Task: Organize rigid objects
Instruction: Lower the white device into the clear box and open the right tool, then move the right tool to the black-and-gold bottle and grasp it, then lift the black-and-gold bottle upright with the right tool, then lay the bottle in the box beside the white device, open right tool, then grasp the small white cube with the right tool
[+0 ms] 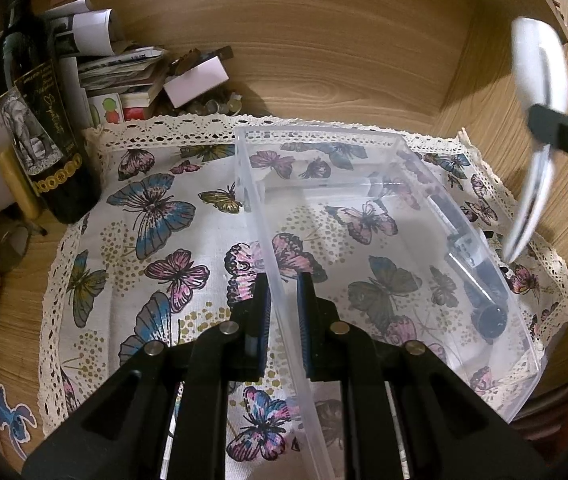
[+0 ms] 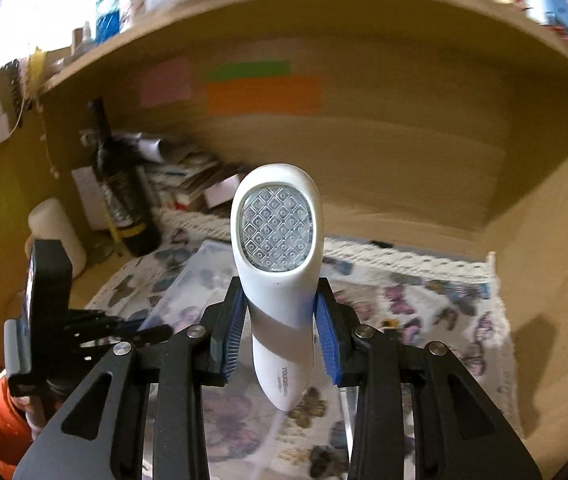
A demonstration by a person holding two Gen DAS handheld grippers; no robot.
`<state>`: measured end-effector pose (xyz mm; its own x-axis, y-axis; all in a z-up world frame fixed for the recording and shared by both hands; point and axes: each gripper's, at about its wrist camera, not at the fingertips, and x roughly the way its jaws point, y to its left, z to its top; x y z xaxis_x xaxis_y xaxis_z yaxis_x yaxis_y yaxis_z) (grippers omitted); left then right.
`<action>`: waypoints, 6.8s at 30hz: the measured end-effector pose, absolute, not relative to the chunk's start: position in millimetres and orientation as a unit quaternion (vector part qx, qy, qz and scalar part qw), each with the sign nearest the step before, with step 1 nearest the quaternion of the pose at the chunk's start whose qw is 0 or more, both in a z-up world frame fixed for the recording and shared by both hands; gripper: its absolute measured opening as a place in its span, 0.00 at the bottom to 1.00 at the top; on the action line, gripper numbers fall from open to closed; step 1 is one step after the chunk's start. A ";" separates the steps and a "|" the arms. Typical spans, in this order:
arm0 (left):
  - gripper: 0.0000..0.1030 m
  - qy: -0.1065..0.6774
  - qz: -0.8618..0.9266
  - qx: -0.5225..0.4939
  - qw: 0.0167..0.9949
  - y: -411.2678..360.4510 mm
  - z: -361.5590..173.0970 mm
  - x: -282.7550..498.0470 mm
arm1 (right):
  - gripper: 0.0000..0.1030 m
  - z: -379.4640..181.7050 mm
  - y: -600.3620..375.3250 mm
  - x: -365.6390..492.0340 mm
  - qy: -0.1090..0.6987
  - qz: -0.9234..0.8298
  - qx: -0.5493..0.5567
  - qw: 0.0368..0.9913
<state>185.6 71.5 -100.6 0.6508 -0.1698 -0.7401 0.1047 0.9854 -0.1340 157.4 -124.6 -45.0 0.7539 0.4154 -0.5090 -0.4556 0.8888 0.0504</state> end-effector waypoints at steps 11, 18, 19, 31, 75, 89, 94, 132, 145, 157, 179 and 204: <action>0.13 0.406 -0.081 -0.049 0.909 75.7 -102.4 184.6 | 0.30 -76.2 -75.6 188.1 0.337 0.257 -0.074 0.902; 0.14 0.403 -0.086 -0.049 0.910 76.3 -103.1 183.0 | 0.30 -96.4 -49.2 206.6 0.397 0.269 -0.116 0.870; 0.14 0.403 -0.086 -0.048 0.910 76.3 -103.1 182.9 | 0.30 -98.2 -46.6 208.2 0.403 0.269 -0.121 0.866; 0.14 0.402 -0.091 -0.049 0.910 79.2 -103.7 183.6 | 0.30 -126.7 -25.5 222.0 0.473 0.264 -0.148 0.828; 0.14 0.403 -0.086 -0.038 0.910 78.1 -102.1 180.6 | 0.60 -100.3 -209.2 234.2 0.395 0.079 -0.059 0.914; 0.14 0.407 -0.086 -0.041 0.909 78.3 -102.2 180.4 | 0.35 -164.1 -189.4 290.7 0.485 0.126 -0.057 0.863; 0.14 0.407 -0.085 -0.041 0.909 78.3 -102.0 180.6 | 0.21 -164.5 -185.8 287.9 0.476 0.123 -0.066 0.868; 0.14 0.409 -0.118 -0.072 0.902 86.9 -102.0 168.3 | 0.21 -44.2 -129.2 186.1 0.310 0.245 -0.073 0.916; 0.14 0.401 -0.124 -0.080 0.904 89.4 -102.5 166.3 | 0.21 -87.2 -85.4 209.7 0.382 0.262 -0.112 0.879; 0.14 0.397 -0.129 -0.086 0.905 91.1 -103.0 165.2 | 0.21 -121.8 -55.8 232.4 0.444 0.256 -0.167 0.843; 0.14 0.400 -0.119 -0.081 0.905 87.5 -102.2 165.5 | 0.33 -80.8 -101.0 212.6 0.388 0.233 -0.099 0.886; 0.10 0.413 -0.056 -0.036 0.908 70.5 -101.4 180.2 | 0.42 -119.2 -217.8 190.1 0.407 0.135 -0.018 0.903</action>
